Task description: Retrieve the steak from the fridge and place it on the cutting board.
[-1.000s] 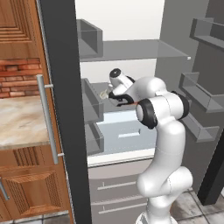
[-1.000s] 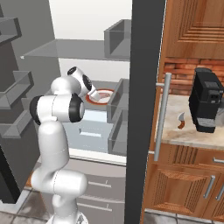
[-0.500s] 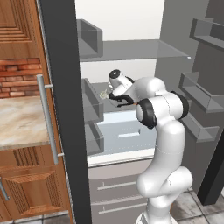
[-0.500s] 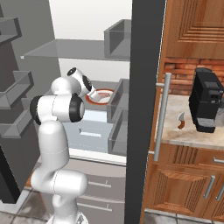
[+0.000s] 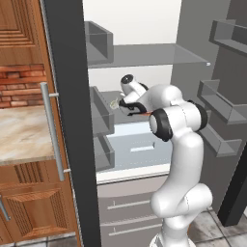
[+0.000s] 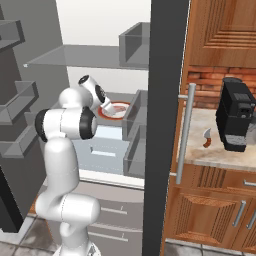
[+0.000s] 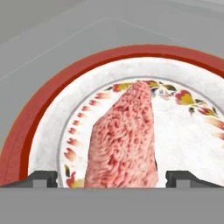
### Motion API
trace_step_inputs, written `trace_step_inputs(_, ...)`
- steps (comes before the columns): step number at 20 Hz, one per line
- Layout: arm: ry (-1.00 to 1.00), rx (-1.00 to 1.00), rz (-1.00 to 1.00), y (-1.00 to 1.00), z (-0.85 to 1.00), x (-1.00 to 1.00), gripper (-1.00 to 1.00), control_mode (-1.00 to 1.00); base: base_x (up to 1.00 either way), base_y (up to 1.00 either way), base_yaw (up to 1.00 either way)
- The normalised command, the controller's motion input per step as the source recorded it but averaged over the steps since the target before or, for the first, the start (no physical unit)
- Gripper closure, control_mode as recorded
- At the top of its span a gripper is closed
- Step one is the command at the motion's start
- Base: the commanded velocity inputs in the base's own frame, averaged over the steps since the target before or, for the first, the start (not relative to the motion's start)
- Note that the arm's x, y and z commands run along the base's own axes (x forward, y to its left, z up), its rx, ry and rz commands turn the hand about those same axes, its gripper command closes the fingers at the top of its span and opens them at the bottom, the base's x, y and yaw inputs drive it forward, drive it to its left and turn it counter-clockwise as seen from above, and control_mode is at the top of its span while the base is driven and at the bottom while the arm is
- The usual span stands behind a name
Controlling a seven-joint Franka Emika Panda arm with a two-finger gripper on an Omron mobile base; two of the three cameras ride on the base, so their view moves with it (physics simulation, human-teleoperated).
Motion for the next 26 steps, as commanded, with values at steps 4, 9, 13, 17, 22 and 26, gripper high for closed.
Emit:
trace_step_inputs(4, 0.13, 0.00, 0.00, -0.10, -0.02, 0.09, -1.00, -1.00, 0.00, 0.00, 0.00)
trace_step_inputs(9, 0.09, 0.00, 0.00, -0.02, -0.07, 0.06, -1.00, -1.00, 0.00, 0.00, 0.00)
trace_step_inputs(13, 0.02, 0.00, 0.00, 0.00, 0.00, 0.00, -1.00, -1.00, 0.00, 0.00, 0.00)
trace_step_inputs(17, 0.00, 0.00, 0.00, 0.00, 0.00, 0.00, 1.00, -1.00, 0.00, 0.00, 0.00)
trace_step_inputs(22, 0.00, 0.00, 0.00, 0.00, 0.00, 0.00, 1.00, -1.00, 0.00, 0.00, 0.00)
trace_step_inputs(26, 0.00, 0.00, 0.00, 0.00, -0.10, 0.02, 1.00, -1.00, 0.00, 0.00, 0.00)
